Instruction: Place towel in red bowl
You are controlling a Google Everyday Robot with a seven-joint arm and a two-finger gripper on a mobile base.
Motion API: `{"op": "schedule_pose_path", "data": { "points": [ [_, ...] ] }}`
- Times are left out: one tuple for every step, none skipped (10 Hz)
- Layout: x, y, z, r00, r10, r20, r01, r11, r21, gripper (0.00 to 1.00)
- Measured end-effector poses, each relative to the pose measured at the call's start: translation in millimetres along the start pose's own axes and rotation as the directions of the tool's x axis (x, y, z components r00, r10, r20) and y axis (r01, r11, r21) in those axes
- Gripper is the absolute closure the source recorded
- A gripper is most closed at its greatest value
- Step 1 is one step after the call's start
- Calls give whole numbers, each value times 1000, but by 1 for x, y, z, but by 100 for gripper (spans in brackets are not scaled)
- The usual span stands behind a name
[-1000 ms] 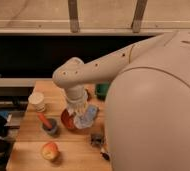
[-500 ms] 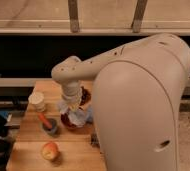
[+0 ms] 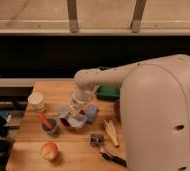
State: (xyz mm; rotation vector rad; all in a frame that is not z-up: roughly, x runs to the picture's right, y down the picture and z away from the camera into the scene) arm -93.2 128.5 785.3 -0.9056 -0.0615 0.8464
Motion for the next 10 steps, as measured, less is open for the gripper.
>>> {"op": "schedule_pose_path", "data": {
  "points": [
    [-4, 1, 1, 999, -10, 39, 12, 1000, -29, 28],
    [-4, -1, 0, 998, -14, 61, 16, 999, -40, 23],
    [-5, -2, -1, 997, -17, 74, 21, 999, -47, 20],
    [-5, -1, -1, 997, -20, 74, 23, 999, -48, 20],
    [-6, 2, 0, 997, -23, 73, 27, 998, -50, 20],
    [-6, 0, -1, 997, -21, 74, 24, 999, -49, 20],
    [-5, -1, -1, 997, -18, 75, 22, 999, -48, 20],
    [-6, 0, -1, 997, -20, 74, 24, 999, -49, 20],
    [-6, 1, 0, 997, -22, 74, 26, 998, -50, 20],
    [-6, 1, 0, 997, -22, 73, 26, 998, -49, 20]
  ]
}}
